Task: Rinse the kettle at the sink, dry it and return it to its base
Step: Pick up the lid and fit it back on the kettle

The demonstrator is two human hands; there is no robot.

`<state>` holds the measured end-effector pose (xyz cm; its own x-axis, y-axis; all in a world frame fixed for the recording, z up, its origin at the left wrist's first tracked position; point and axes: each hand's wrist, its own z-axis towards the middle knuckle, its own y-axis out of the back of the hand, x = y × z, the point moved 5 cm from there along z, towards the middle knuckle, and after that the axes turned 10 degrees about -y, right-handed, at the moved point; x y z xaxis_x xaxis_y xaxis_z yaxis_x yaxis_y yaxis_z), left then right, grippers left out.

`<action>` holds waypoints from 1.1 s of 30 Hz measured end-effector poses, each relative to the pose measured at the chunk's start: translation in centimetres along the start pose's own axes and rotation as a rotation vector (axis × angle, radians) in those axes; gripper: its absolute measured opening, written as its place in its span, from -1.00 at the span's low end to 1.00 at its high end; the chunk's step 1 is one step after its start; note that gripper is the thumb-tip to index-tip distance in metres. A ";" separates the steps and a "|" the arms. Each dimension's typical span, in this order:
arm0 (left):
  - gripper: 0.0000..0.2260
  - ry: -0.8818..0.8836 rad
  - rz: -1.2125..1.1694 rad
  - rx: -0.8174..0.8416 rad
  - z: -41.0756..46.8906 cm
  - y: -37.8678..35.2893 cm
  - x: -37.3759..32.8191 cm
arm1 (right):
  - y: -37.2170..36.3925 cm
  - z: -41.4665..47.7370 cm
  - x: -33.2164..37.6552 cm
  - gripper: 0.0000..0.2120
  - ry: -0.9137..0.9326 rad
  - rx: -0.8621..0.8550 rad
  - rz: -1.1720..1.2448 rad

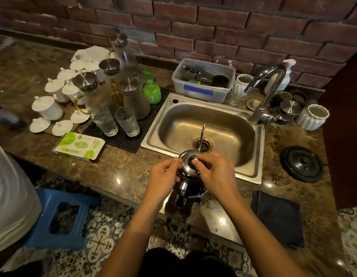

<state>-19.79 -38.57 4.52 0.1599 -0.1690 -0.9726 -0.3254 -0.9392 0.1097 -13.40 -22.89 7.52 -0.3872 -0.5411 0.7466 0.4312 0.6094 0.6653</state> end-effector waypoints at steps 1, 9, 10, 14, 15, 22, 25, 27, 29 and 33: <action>-0.77 -0.008 0.018 0.016 0.3 0.2 0.1 | -0.3 0.1 0.1 -0.79 -0.003 -0.004 -0.014; -0.82 -0.050 0.092 0.161 2.1 1.7 0.8 | -1.5 -0.1 0.6 -0.80 -0.050 -0.021 -0.056; -0.82 -0.053 0.090 0.167 2.3 1.7 0.9 | -1.6 -0.1 0.6 -0.79 -0.051 -0.027 -0.066; -0.83 -0.083 0.120 0.187 2.6 1.8 1.0 | -1.5 -0.2 0.7 -0.78 -0.037 -0.058 -0.089; -0.83 -0.090 0.125 0.186 2.7 1.8 1.0 | -1.5 -0.1 0.8 -0.78 -0.035 -0.060 -0.094; -0.83 -0.147 0.217 0.236 2.9 1.7 0.7 | -1.7 -0.2 1.0 -0.79 -0.035 -0.058 -0.104; -0.80 -0.236 0.377 0.268 2.9 1.6 0.5 | -1.7 -0.1 1.0 -0.80 -0.031 -0.043 -0.113; -0.72 -0.342 0.554 0.261 2.7 1.6 0.2 | -1.6 -0.1 1.1 -0.81 -0.019 -0.037 -0.119; -0.64 -0.457 0.674 0.283 2.5 1.3 -0.1 | -1.6 -0.1 1.1 -0.81 -0.014 -0.037 -0.120; -0.57 -0.551 0.803 0.393 2.5 0.3 -0.1 | -1.6 -0.2 1.2 -0.80 -0.007 -0.038 -0.122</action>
<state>-22.23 -38.12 4.16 -0.6509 -0.4472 -0.6134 -0.4438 -0.4314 0.7854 -14.41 -24.61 7.35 -0.4443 -0.6054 0.6604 0.4112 0.5171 0.7507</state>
